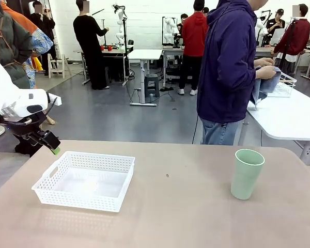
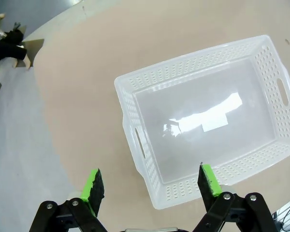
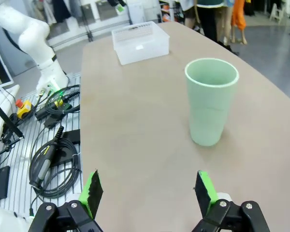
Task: Clean and organize the cups into the basket.
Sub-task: Pick up the Organizing basket and move it to the center of the table, then pick up the Reusable plastic cup from the right side of the table and place it inside the Organizing basket.
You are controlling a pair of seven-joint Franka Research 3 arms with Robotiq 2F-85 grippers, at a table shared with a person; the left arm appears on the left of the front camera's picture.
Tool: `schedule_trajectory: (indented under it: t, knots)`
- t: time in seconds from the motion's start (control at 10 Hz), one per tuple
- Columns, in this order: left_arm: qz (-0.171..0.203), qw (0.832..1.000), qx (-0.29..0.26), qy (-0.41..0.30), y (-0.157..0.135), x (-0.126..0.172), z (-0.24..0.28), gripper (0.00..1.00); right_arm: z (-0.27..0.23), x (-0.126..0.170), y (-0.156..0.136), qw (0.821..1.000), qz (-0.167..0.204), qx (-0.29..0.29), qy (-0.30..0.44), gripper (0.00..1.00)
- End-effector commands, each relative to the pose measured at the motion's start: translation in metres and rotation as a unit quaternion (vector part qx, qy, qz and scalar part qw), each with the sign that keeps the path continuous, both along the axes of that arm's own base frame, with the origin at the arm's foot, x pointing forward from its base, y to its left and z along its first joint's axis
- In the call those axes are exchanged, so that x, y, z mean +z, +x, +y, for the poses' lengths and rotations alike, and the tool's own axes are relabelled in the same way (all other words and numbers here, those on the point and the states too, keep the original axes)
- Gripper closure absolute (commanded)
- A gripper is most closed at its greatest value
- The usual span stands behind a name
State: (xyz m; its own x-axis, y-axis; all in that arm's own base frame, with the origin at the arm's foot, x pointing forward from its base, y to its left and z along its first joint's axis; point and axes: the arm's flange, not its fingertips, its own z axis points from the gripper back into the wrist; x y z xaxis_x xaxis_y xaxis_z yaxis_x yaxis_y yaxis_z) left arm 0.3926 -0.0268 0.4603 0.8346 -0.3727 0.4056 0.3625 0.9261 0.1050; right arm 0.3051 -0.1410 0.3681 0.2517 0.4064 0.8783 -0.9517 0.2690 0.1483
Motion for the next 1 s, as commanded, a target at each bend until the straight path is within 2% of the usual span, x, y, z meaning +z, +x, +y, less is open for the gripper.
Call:
schedule_trajectory:
  t: [0.0,0.2,0.3,0.4,0.6,0.7,0.9]
  knots:
    - [-0.008,1.000,0.006,0.017,-0.001,-0.010,-0.013,0.00,0.023,-0.028,0.024,0.999,-0.027,0.040,-0.002,0.00]
    - [-0.009,1.000,0.018,0.016,-0.008,-0.016,-0.014,0.00,0.036,-0.050,0.032,0.997,-0.022,0.067,-0.007,0.00]
    - [-0.003,1.000,0.014,0.020,0.003,-0.010,-0.013,0.00,0.050,-0.056,0.042,0.996,-0.028,0.090,-0.001,0.00]
    - [-0.006,1.000,0.020,0.019,-0.006,-0.014,-0.015,0.00,0.055,-0.066,0.041,0.994,-0.024,0.107,-0.007,0.00]
    - [0.001,1.000,0.000,0.007,0.003,-0.006,-0.012,0.00,0.071,-0.074,0.051,0.992,-0.031,0.119,-0.004,0.00]
    - [0.001,1.000,0.000,0.007,0.003,-0.006,-0.012,0.00,0.072,-0.078,0.051,0.993,-0.036,0.114,-0.002,0.00]
    - [0.001,1.000,0.000,0.007,0.003,-0.006,-0.012,0.00,0.080,-0.080,0.070,0.998,-0.054,0.039,-0.003,0.00]
